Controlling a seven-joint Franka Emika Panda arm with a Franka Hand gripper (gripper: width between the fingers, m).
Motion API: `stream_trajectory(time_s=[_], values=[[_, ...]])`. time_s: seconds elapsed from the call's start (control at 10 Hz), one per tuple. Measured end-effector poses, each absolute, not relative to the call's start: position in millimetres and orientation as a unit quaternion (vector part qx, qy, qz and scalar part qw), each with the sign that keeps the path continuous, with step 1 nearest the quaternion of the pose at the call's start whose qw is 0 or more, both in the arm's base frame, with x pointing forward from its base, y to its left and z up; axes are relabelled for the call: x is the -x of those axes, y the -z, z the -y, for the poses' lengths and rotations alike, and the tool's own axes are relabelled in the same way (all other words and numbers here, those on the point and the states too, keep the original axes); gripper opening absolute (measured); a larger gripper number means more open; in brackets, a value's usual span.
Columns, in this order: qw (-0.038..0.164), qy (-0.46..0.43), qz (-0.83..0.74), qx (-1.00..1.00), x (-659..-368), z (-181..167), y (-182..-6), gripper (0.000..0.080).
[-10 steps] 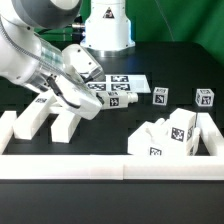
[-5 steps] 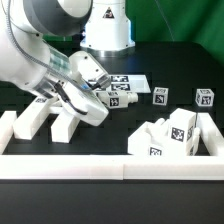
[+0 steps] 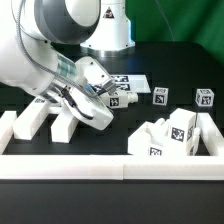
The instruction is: Assemble chair
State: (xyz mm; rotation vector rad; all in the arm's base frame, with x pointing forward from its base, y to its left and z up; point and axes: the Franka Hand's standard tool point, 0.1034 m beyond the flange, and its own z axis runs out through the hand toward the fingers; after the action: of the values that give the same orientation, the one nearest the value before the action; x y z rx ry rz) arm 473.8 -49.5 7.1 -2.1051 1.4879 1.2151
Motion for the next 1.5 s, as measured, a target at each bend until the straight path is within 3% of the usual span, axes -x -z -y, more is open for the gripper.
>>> stream_trajectory(time_s=[0.1,0.3,0.4,0.6,1.2,1.3,1.4,1.5], values=[[0.146,-0.422,-0.516,0.731,-474.0,48.1,-7.0,0.0623],[0.146,-0.422,-0.515,0.731,-474.1,47.9,-6.9,0.0264],[0.146,-0.422,-0.515,0.732,-474.2,47.8,-6.8,0.0264],[0.146,-0.422,-0.515,0.731,-474.2,47.8,-6.7,0.0028],[0.149,-0.421,-0.518,0.730,-474.7,52.4,-7.6,0.0002],[0.154,-0.419,-0.518,0.730,-474.3,60.7,-11.4,0.0122],[0.156,-0.416,-0.522,0.728,-474.6,66.2,-13.7,0.0122],[0.159,-0.413,-0.524,0.727,-474.1,71.6,-17.3,0.0314]])
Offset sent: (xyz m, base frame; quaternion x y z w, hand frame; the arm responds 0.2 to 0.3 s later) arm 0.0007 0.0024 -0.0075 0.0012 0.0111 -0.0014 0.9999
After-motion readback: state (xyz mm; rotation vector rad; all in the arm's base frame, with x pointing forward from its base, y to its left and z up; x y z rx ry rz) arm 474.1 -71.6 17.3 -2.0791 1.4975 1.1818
